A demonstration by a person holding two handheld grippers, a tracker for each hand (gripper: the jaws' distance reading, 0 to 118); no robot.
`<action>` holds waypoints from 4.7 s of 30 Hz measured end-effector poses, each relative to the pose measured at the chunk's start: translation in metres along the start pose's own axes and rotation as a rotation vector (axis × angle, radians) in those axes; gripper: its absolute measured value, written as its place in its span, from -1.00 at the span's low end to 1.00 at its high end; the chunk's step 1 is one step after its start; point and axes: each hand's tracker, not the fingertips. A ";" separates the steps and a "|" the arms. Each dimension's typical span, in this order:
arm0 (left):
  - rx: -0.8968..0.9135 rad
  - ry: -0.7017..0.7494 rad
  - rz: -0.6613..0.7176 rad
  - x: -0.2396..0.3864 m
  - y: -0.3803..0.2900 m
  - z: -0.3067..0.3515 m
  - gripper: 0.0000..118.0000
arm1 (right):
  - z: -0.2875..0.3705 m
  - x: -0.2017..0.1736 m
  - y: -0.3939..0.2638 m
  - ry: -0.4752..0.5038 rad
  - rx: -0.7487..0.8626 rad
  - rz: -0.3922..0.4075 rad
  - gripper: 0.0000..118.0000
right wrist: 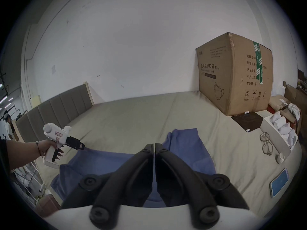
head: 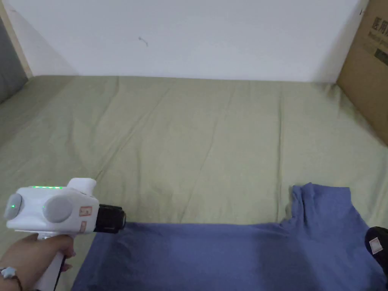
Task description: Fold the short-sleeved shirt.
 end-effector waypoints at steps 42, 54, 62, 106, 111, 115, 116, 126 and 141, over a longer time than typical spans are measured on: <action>0.261 -0.079 0.024 0.032 -0.039 0.098 -0.97 | -0.204 0.172 0.023 -0.128 -0.534 -0.144 -0.99; 0.469 -0.118 0.051 0.028 0.023 0.129 -0.97 | -0.140 0.156 0.101 -0.172 -0.210 -0.185 -0.99; 0.359 -0.177 -0.044 0.021 -0.033 0.137 -0.97 | -0.040 0.154 0.037 -0.154 -0.435 -0.214 -0.99; 0.162 -0.617 0.499 -0.077 -0.108 0.158 -0.96 | 0.106 -0.015 0.026 0.043 0.159 0.025 -0.98; 0.070 -0.671 0.666 -0.114 -0.137 0.085 0.94 | 0.093 -0.025 0.024 0.004 0.104 0.040 -0.98; 0.068 -0.892 0.835 -0.111 -0.146 0.029 1.00 | 0.070 -0.016 0.021 0.038 0.024 -0.017 -0.98; 0.057 -0.938 0.860 -0.105 -0.149 0.021 1.00 | 0.066 -0.015 0.023 0.039 0.011 -0.020 -0.98; 0.141 -0.977 0.523 -0.061 -0.132 -0.002 -0.87 | 0.039 -0.028 0.033 0.067 -0.044 -0.060 -0.98; 0.210 0.244 -0.276 0.012 -0.130 0.123 -0.86 | 0.050 -0.019 0.048 0.137 -0.057 -0.013 -0.98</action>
